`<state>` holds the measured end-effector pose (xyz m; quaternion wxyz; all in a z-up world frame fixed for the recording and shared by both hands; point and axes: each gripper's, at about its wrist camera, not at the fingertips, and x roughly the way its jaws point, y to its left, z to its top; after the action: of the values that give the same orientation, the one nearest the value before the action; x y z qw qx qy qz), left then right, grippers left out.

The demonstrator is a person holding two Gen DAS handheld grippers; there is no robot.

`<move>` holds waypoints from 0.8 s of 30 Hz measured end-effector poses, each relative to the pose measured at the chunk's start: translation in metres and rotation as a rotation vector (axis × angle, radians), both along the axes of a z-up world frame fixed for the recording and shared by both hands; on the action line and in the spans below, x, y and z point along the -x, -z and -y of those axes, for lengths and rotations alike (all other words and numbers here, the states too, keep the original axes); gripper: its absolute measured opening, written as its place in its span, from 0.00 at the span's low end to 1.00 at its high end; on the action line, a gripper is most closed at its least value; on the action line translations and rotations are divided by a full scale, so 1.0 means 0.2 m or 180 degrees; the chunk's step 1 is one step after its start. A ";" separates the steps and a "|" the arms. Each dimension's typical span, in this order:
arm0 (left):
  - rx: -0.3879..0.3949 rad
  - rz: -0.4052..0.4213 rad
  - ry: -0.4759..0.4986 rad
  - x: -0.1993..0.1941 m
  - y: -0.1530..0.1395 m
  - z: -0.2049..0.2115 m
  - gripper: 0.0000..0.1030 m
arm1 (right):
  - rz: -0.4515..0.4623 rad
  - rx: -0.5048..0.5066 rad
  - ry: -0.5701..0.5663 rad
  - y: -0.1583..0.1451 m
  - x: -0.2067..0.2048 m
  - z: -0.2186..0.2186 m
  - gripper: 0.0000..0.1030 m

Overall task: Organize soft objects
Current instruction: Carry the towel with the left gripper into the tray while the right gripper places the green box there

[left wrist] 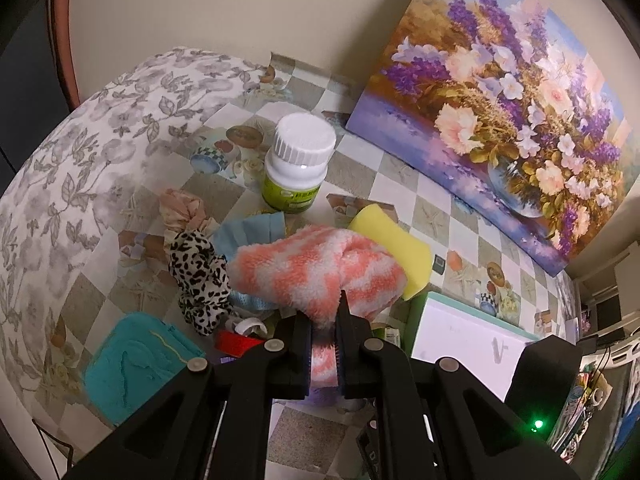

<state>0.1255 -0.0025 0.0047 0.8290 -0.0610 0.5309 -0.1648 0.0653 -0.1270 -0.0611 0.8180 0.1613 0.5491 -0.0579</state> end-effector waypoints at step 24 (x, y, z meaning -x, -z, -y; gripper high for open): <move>0.0519 0.0786 0.0436 0.25 -0.51 0.13 0.09 | 0.0528 0.0032 0.0589 -0.34 0.28 0.32 0.23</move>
<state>0.0751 -0.0279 0.1075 0.8671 -0.0711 0.4127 -0.2698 0.0085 -0.1910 0.0078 0.8526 0.2114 0.4620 -0.1224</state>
